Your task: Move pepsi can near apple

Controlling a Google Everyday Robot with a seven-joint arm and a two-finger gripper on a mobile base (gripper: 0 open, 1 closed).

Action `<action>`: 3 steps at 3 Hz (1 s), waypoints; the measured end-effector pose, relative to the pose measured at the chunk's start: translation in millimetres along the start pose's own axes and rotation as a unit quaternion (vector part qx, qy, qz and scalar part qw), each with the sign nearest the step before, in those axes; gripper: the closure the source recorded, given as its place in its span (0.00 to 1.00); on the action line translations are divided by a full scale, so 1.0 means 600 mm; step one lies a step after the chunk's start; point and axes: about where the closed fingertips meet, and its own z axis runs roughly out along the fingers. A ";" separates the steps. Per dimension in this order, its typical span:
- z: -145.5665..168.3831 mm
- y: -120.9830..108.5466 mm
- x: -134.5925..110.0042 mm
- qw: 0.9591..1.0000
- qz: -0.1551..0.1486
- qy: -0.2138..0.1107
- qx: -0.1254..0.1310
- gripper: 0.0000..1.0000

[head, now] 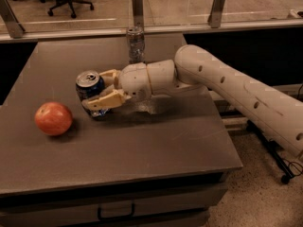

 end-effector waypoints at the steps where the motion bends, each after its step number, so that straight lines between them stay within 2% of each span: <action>1: 0.001 0.012 0.001 1.000 0.007 0.002 -0.001 0.13; 2: -0.022 0.016 0.003 1.000 0.008 0.022 0.018 0.00; 3: -0.070 0.014 0.001 0.997 0.003 0.054 0.060 0.00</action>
Offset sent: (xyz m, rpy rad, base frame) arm -0.0046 -0.0393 0.0007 -0.0859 -0.0079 -0.1100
